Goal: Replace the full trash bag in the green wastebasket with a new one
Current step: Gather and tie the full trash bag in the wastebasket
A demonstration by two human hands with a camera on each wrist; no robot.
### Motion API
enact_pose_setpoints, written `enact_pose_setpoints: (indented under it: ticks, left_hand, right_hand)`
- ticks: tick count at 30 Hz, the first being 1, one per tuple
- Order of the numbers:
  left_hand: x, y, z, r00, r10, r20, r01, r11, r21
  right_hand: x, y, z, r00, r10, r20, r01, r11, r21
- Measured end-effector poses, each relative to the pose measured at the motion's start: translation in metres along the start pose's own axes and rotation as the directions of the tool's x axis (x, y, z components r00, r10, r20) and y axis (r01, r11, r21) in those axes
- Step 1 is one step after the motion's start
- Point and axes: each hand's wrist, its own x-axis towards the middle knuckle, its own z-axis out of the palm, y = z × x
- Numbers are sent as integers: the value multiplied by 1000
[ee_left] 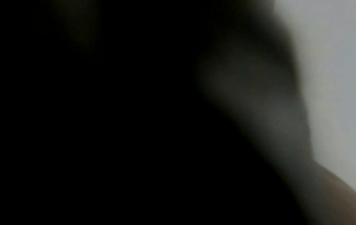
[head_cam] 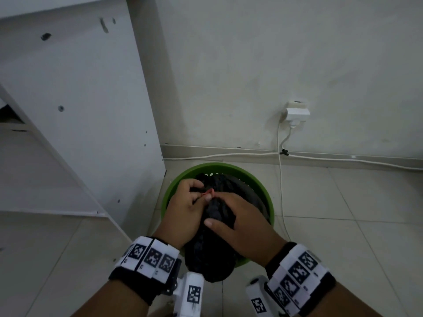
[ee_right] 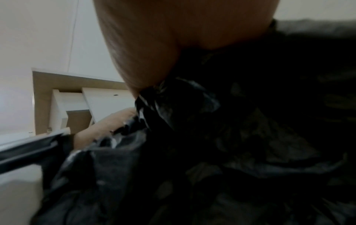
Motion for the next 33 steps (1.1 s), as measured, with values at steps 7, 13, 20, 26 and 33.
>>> enact_pose_setpoints:
  ticks: [7,13,20,26,33]
  left_hand:
    - [-8,1,6,966,251,56,-257,933,252]
    - [-21,-1,7,945,311,103,-327,914,240]
    - [0,0,-3,1000,0,-11,0,1000,16]
    - [16,-4,2,987,-159,11,159,987,-6]
    - [-6,-9,9,953,292,79,-300,878,374]
  right_hand:
    - [22,5,-4,928,331,-169,-296,933,203]
    - [45,-3,-7,687,697,205,-655,472,590]
    - [21,0,-5,986,152,-64,-149,988,47]
    - [3,22,1,998,54,-41,-59,993,-106]
    - [31,26,-2,881,466,-75,-405,828,388]
